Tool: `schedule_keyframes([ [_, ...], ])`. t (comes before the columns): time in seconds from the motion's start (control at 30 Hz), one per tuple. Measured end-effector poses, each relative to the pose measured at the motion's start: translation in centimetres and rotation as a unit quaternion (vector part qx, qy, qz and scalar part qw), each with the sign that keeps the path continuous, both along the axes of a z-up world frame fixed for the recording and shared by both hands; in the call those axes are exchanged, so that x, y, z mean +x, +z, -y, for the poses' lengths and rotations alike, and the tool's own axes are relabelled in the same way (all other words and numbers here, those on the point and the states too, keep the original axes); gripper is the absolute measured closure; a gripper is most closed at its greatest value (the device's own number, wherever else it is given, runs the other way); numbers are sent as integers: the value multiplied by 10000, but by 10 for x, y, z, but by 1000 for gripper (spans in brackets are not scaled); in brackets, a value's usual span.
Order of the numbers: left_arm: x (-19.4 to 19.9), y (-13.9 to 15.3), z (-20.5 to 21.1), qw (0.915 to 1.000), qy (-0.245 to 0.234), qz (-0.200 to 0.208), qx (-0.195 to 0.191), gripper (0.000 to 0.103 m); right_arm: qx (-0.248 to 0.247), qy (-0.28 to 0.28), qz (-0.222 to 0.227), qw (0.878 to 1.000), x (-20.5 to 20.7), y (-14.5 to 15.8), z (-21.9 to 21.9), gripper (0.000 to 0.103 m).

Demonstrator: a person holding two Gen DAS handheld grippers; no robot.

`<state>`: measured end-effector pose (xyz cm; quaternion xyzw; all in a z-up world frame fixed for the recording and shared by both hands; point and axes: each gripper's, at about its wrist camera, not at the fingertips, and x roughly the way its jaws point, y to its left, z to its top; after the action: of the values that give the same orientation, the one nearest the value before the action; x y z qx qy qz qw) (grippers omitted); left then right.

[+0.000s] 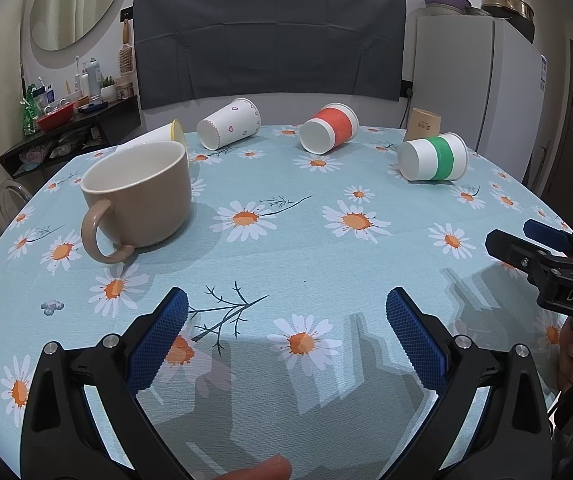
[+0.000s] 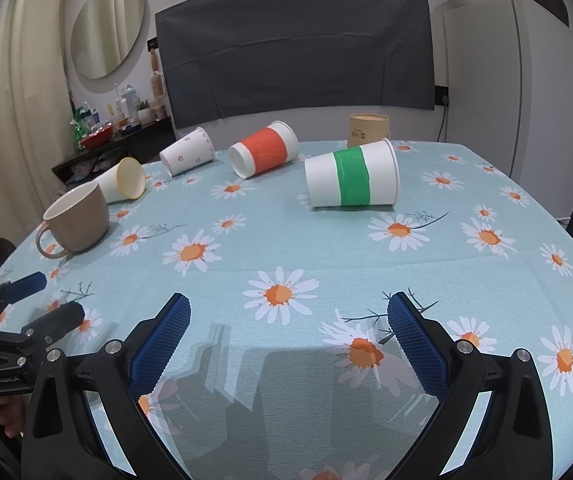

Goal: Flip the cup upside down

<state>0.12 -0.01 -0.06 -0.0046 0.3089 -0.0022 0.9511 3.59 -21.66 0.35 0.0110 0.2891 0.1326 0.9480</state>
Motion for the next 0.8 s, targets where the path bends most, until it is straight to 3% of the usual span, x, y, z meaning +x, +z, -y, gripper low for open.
schedule_keyframes([
  [0.6, 8, 0, -4, 9997, -49, -171, -175, 6, 43, 77, -14, 10000, 1, 1, 1, 8],
  [0.8, 34, 27, 4, 9982, -442, -295, -274, 6, 93, 11, 19, 10000, 0, 2, 2, 8],
])
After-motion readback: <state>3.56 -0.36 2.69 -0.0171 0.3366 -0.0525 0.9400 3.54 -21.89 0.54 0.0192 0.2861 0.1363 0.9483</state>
